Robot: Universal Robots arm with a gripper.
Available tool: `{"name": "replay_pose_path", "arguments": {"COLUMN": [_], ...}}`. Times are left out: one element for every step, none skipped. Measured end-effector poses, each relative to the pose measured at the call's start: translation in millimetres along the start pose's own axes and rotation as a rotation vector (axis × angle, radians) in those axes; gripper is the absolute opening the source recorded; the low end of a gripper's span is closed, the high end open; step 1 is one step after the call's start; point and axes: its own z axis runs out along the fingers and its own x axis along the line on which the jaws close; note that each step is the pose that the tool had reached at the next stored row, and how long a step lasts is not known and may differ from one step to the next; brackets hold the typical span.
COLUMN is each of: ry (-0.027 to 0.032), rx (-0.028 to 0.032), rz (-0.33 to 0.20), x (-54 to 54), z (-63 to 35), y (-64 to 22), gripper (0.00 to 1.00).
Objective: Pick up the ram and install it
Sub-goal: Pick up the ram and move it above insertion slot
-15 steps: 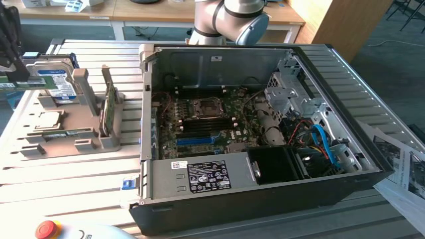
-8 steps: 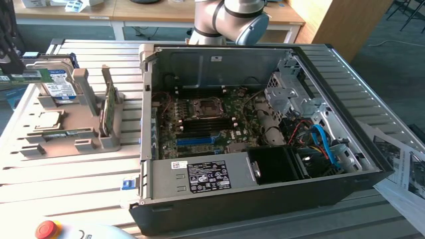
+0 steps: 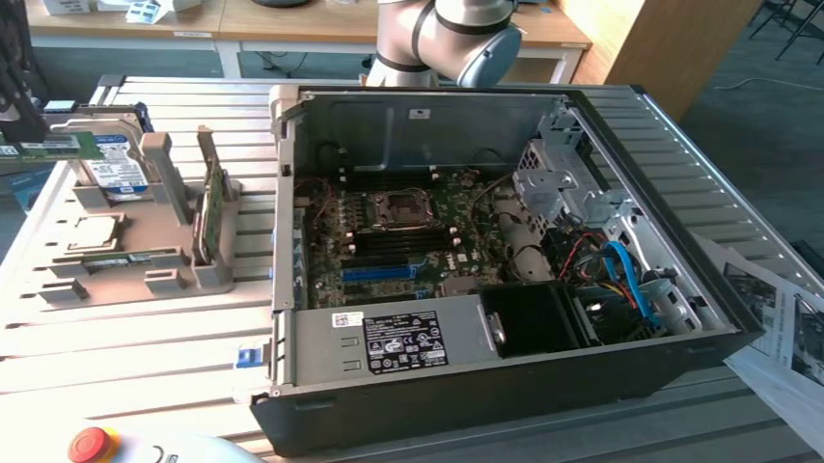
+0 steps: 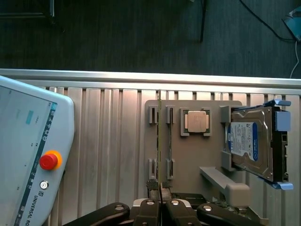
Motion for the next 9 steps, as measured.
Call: {"name": "replay_pose_path", "arguments": {"ry": [0.0,-0.0001,-0.0001,-0.0002,-0.0001,-0.0001,-0.0001,-0.0001,-0.0001], "rx": [0.0,0.0002,0.0001,0.0002,0.0002,0.0001,0.0,0.0,-0.0002], "rz": [0.0,0.0,0.0,0.0,0.0,0.0,0.0,0.0,0.0], "x": [0.1,0.4,0.5,0.7,0.9,1.1,1.3,1.6,1.8], "z": [0.0,0.0,0.0,0.0,-0.1,-0.2,-0.3,-0.3,-0.4], "y": [-0.7,-1.8,-2.9,-4.2,-5.6,-7.2,-8.8,-10.7,-12.6], "gripper": [0.12,0.12,0.12,0.12,0.12,0.12,0.12,0.12,0.12]}}
